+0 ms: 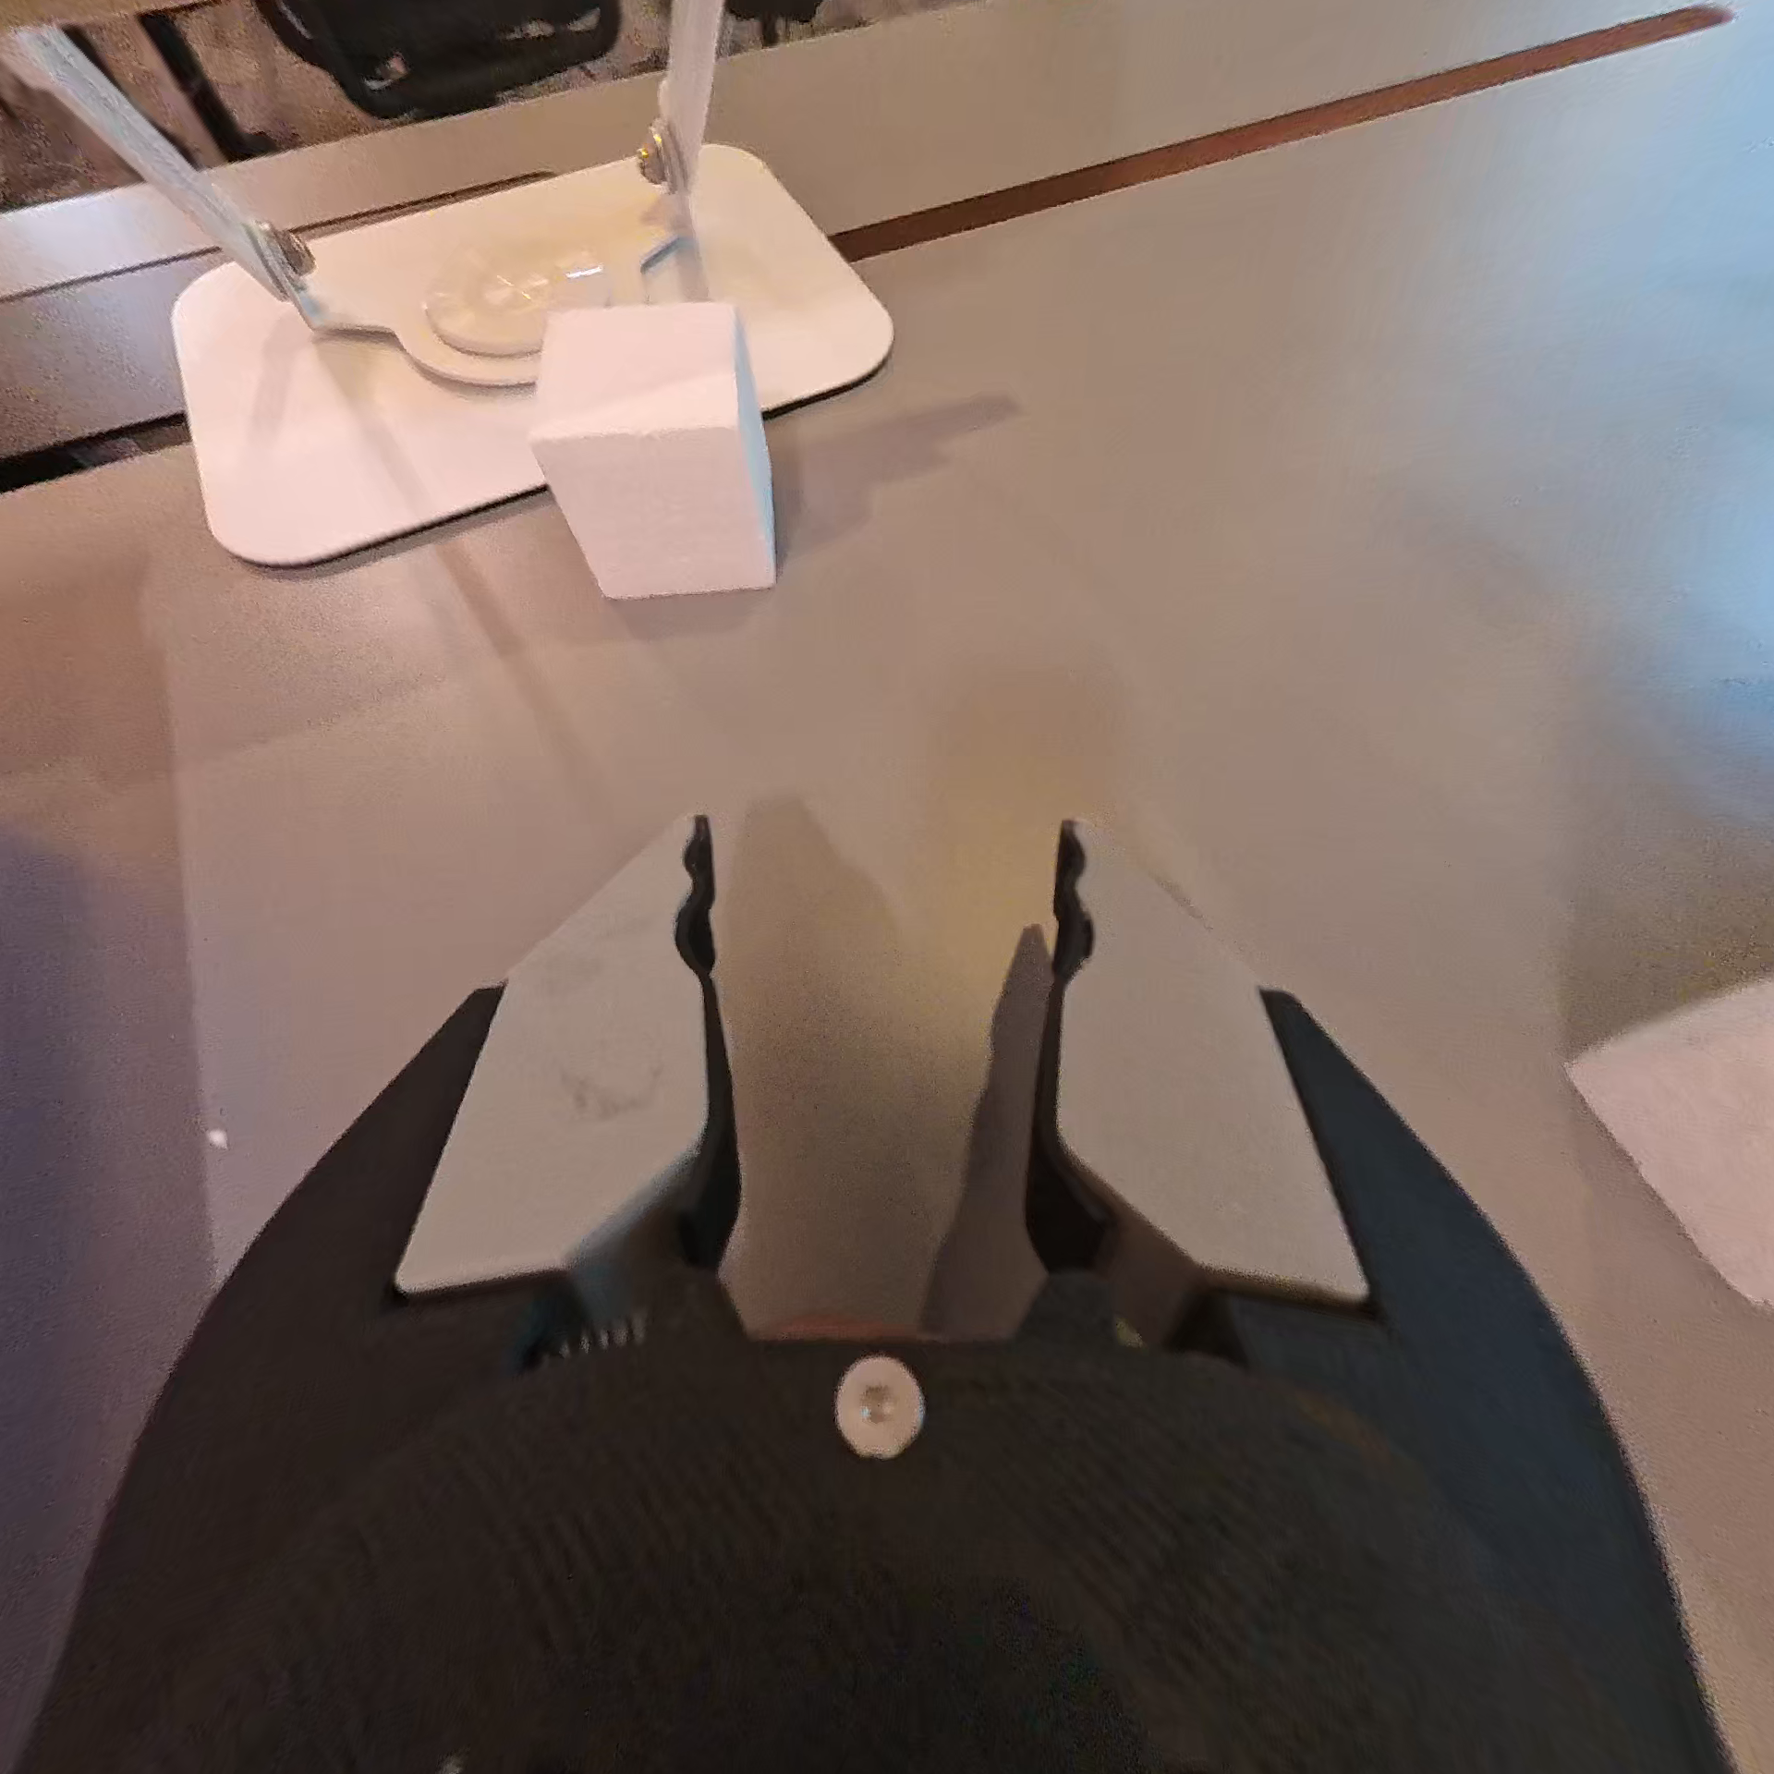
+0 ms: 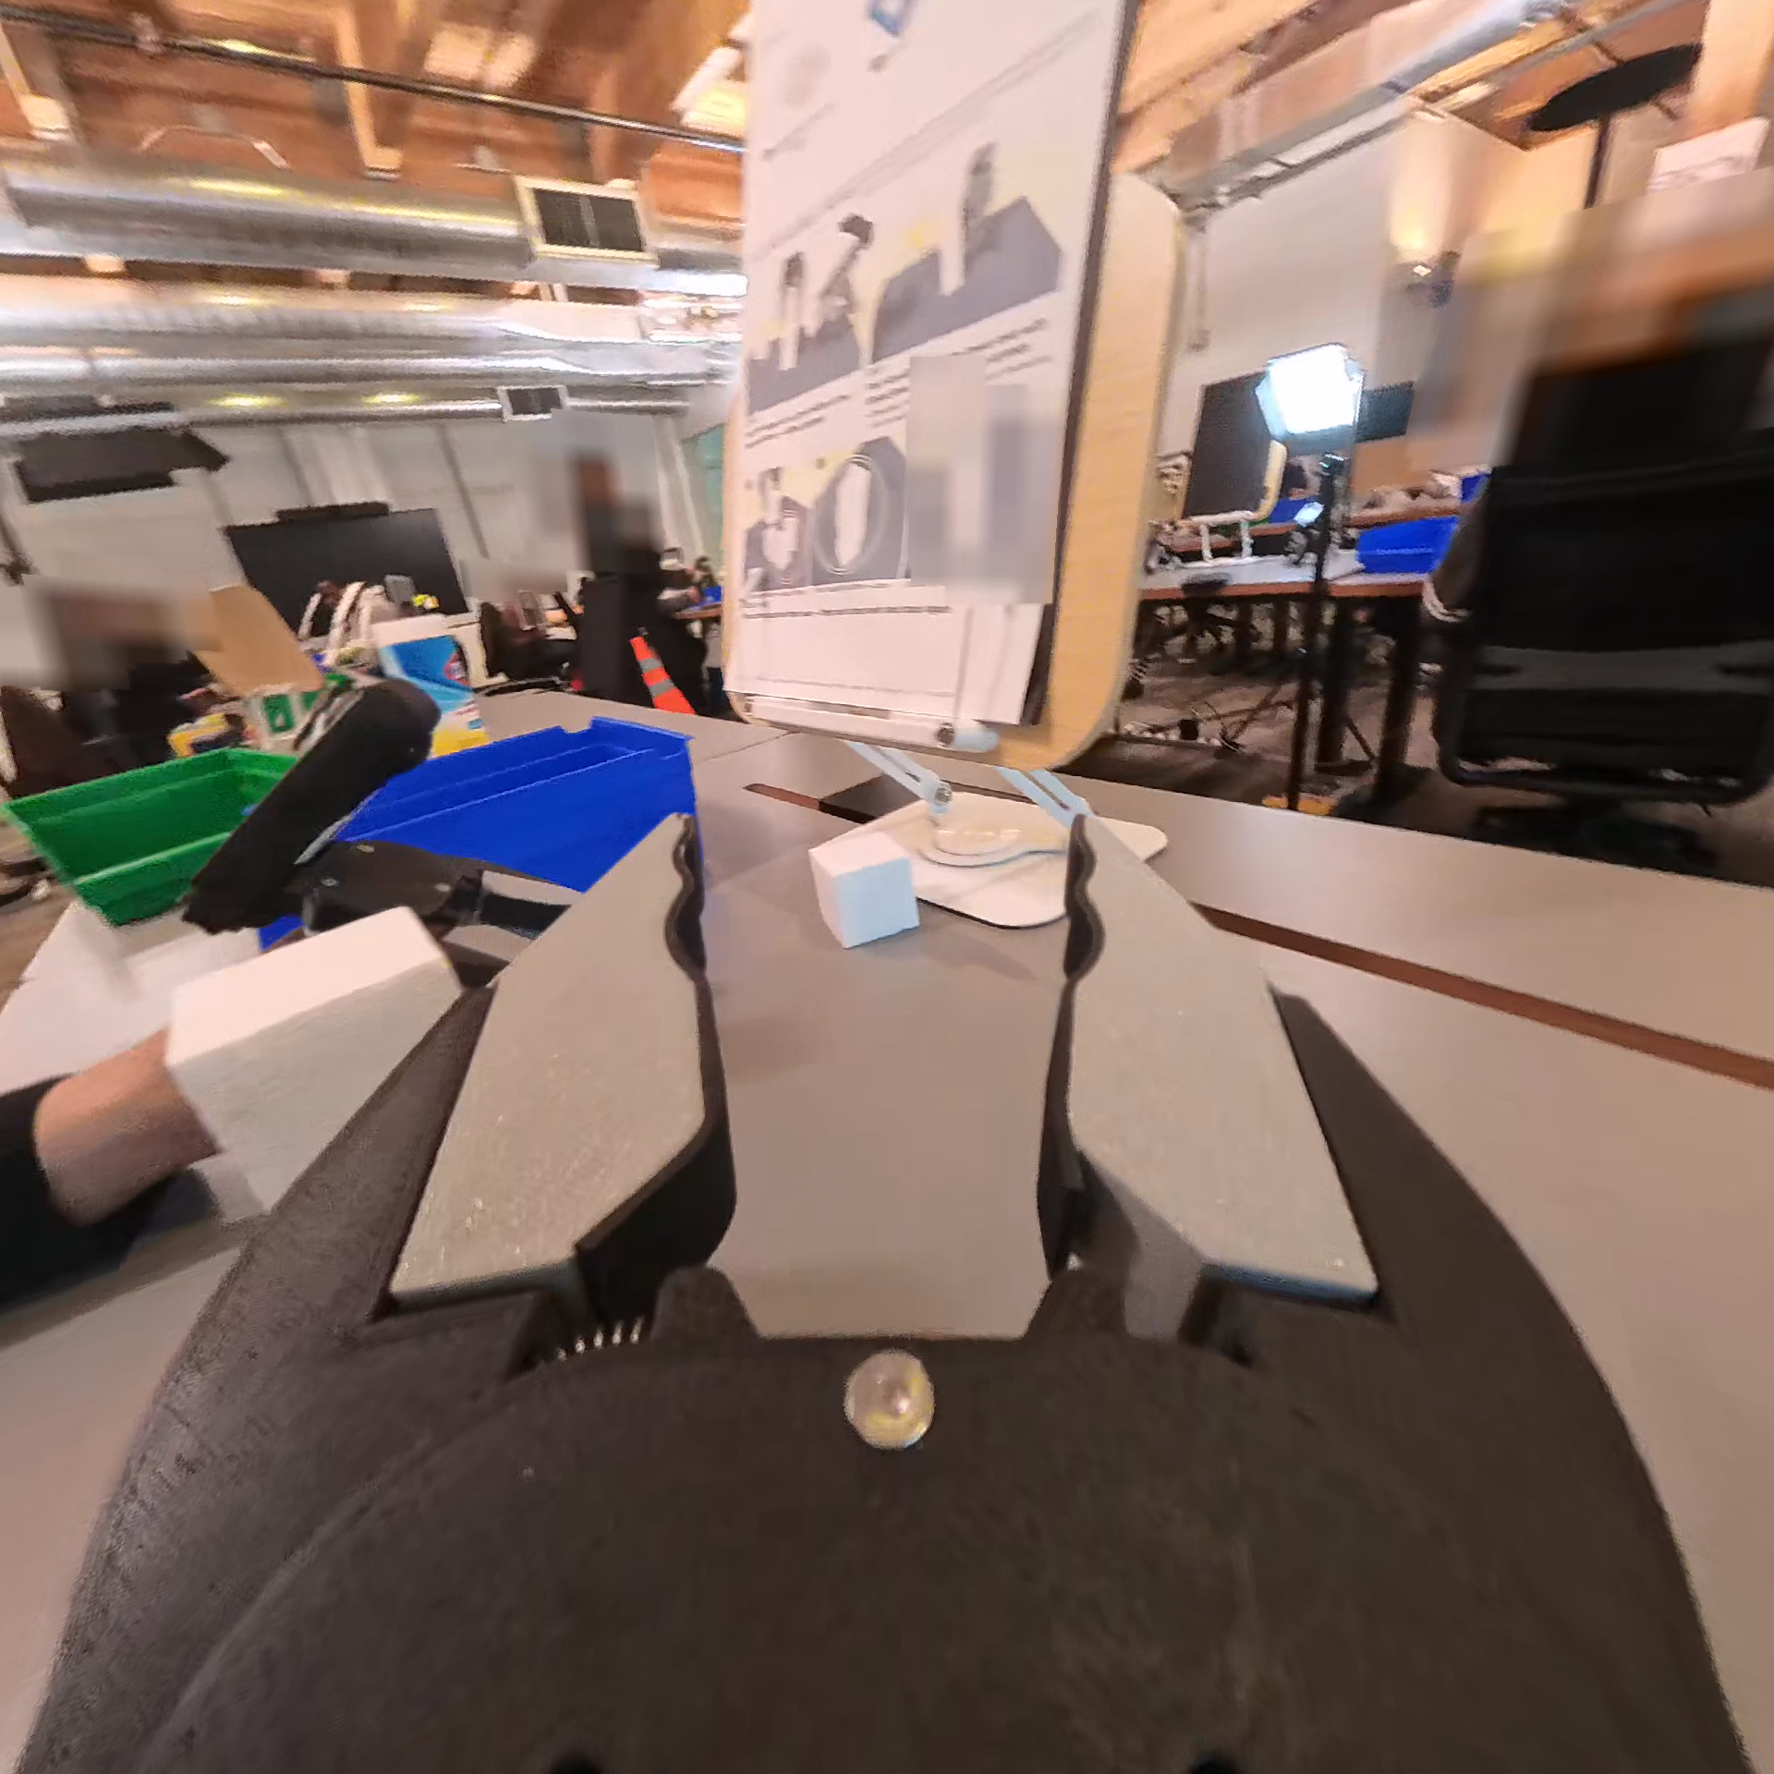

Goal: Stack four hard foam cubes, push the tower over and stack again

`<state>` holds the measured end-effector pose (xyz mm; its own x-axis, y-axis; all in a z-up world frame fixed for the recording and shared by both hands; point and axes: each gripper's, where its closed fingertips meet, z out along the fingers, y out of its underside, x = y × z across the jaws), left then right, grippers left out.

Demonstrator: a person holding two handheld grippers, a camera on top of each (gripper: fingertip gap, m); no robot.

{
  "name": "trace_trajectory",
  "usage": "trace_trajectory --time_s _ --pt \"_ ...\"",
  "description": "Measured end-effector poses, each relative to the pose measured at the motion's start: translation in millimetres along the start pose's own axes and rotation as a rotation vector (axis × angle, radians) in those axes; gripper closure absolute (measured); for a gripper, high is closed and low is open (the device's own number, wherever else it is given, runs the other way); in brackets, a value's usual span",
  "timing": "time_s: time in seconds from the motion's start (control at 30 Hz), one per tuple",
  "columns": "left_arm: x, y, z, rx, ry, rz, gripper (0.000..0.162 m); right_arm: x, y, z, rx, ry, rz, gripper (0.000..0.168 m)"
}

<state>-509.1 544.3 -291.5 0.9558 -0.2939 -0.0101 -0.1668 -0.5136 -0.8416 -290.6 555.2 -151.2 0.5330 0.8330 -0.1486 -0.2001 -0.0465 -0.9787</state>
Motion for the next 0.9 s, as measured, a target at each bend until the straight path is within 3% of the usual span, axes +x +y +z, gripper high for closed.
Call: trace_trajectory --time_s 0.2,0.43,0.5,0.53,0.63,0.9 --pt "-28 -34 34 0.059 -0.181 0.099 0.088 17 13 2 -0.027 0.063 0.085 0.097" --pt "-52 -43 90 -0.084 -0.205 0.046 0.091 22 22 6 -0.063 0.069 0.076 0.098" --pt "-56 -43 97 -0.107 -0.207 0.042 0.099 21 25 8 -0.074 0.063 0.074 0.098" --pt "-55 -42 100 -0.121 -0.191 0.034 0.111 20 27 9 -0.08 0.057 0.073 0.098" --pt "-48 -42 99 -0.109 -0.119 0.007 0.134 14 30 11 -0.1 0.037 0.057 0.098" --pt "-37 -44 66 0.021 0.053 -0.15 0.14 -5 27 6 -0.087 -0.015 0.054 0.102"
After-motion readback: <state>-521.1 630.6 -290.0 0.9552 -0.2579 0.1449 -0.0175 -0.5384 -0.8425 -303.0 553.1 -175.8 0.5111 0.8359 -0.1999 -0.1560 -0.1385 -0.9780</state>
